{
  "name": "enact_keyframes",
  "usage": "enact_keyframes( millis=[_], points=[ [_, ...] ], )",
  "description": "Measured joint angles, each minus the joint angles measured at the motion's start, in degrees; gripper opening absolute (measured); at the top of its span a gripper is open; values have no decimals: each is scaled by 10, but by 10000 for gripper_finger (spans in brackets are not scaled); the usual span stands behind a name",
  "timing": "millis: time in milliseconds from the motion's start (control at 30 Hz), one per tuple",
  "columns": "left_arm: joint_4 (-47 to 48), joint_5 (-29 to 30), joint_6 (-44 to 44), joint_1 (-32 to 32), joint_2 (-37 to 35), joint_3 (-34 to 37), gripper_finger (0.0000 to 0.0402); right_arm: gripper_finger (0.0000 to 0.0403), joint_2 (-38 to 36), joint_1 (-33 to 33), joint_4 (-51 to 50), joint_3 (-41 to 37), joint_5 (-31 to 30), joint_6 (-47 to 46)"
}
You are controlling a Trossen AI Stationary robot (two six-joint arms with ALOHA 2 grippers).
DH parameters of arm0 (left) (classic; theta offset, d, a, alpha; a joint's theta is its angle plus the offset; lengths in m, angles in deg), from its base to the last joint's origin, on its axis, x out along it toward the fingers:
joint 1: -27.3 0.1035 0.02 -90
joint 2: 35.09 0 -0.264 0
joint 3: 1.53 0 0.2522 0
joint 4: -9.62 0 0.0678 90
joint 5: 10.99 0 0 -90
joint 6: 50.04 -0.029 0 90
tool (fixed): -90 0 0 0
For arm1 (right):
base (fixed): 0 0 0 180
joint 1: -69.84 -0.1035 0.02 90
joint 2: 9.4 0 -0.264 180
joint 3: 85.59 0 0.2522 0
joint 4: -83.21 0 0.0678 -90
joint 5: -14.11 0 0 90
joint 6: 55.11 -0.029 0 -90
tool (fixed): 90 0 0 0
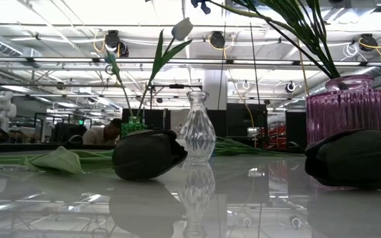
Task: Sort flowers into vase by color
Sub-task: Put the bottom blue flowers into the purple vase
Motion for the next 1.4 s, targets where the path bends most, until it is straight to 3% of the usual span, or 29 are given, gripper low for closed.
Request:
enact_keyframes(
  millis=[233,667,1400],
  points=[
    [0,5,-1,0,0,0,160,6,0,-26,50,-58,-26,-62],
    [15,6,-14,0,0,0,160,7,68,-69,55,-65,-114,-115],
    [15,12,-33,24,0,0,160,7,167,-70,54,-65,-130,-179]
  ],
)
